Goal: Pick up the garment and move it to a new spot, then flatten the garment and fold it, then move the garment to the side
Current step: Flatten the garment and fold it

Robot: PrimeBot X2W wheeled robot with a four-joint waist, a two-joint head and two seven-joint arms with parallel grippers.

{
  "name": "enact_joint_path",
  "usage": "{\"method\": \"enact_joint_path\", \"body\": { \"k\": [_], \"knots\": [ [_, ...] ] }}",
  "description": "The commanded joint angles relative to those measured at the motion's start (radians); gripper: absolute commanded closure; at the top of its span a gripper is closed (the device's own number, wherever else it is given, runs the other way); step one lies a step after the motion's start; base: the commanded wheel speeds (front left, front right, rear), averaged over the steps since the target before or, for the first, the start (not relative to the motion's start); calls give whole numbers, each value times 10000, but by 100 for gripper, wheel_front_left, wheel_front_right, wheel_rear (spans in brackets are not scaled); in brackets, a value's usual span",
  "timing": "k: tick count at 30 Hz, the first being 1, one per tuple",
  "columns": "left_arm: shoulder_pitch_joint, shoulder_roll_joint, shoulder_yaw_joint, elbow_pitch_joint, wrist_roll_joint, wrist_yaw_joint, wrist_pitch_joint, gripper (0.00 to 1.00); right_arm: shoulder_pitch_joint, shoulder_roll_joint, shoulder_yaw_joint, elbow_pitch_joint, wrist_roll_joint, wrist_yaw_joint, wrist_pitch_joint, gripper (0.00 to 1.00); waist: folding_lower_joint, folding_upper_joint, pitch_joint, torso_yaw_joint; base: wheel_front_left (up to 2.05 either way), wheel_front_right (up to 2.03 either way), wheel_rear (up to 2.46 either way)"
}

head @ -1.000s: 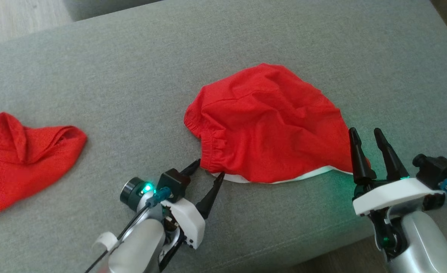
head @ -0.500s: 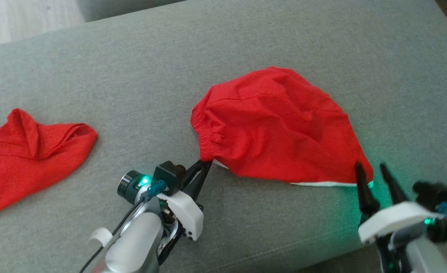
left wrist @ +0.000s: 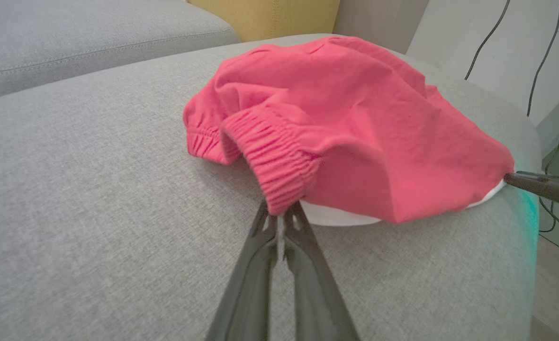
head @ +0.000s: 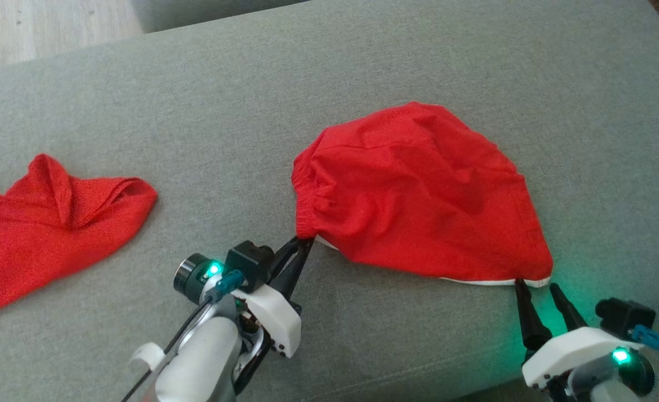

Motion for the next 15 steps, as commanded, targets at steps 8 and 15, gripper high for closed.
{"method": "enact_joint_path", "body": {
  "k": [8,15],
  "knots": [
    [-133,-26,326,-381,94,20,-78,100,-641,-82,99,494,-158,-9,-312,0,0,-1,24,67,0,0,0],
    [-108,-29,326,-332,75,16,-78,100,-928,-114,211,811,-281,-9,-657,57,0,-1,-55,148,0,0,0]
  ]
}}
